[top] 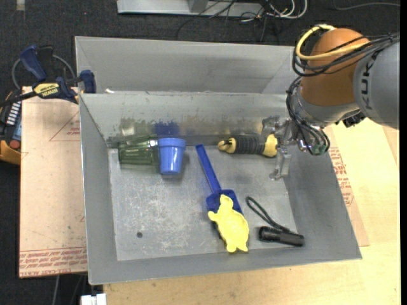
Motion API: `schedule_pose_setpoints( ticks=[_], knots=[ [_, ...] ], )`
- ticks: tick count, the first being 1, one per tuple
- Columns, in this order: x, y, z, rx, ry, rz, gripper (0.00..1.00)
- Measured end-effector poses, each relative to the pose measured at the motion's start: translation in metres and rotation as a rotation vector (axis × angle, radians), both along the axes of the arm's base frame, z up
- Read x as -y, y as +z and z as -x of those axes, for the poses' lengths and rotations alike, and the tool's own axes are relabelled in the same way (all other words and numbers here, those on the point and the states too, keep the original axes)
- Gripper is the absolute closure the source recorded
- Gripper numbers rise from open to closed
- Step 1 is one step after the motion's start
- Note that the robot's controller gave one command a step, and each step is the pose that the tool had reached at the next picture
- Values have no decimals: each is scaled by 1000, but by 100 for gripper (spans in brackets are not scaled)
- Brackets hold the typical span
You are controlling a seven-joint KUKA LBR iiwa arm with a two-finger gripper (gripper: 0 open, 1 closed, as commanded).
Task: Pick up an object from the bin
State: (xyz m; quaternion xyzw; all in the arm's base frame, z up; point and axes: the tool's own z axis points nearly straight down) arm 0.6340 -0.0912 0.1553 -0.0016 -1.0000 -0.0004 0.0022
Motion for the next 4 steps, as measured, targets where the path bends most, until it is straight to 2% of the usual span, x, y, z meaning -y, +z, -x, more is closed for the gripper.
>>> schedule_pose_setpoints(
  ticks=[1, 2, 3, 4],
  knots=[
    [-1, 5, -1, 6, 3, 1, 0],
    [-12, -78, -27, 14, -185, 1, 0],
    [7, -30, -23, 13, -148, 1, 0],
    [-11, -76, -27, 11, -183, 3, 0]
  ],
)
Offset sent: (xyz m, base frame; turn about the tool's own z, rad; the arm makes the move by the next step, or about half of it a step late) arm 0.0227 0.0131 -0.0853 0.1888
